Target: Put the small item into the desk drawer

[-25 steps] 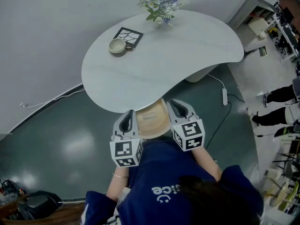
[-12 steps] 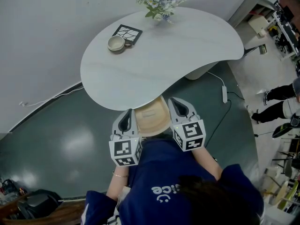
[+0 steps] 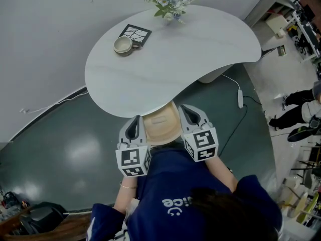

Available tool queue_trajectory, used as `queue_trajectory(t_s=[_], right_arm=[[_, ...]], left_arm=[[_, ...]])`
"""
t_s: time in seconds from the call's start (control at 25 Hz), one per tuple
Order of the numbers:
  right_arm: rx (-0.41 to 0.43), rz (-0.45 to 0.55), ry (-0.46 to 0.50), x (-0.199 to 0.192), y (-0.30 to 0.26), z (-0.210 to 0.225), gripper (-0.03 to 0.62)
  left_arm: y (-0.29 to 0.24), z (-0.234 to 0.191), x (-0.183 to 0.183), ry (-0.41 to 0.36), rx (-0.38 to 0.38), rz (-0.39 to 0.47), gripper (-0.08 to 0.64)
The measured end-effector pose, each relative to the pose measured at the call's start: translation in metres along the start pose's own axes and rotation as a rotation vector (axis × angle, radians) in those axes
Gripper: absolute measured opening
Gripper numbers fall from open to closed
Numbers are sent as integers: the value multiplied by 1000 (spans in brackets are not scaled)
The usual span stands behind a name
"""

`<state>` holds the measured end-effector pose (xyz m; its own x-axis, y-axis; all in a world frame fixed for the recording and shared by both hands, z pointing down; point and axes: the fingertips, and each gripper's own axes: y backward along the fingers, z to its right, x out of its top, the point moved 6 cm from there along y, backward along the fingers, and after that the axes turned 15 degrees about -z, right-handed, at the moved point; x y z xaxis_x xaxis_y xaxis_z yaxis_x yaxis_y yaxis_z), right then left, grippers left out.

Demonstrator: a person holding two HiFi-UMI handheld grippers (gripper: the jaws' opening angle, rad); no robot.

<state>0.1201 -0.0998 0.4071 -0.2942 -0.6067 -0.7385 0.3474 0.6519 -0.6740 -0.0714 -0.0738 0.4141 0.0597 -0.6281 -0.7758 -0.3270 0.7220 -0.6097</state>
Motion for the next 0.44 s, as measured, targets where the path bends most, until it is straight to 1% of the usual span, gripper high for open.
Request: queue_trajectory(t_s=[0.44], right_arm=[[-9,-9,28,2,-6,2,6]], left_arm=[[-9,-2,4,-6,-4,-12,3]])
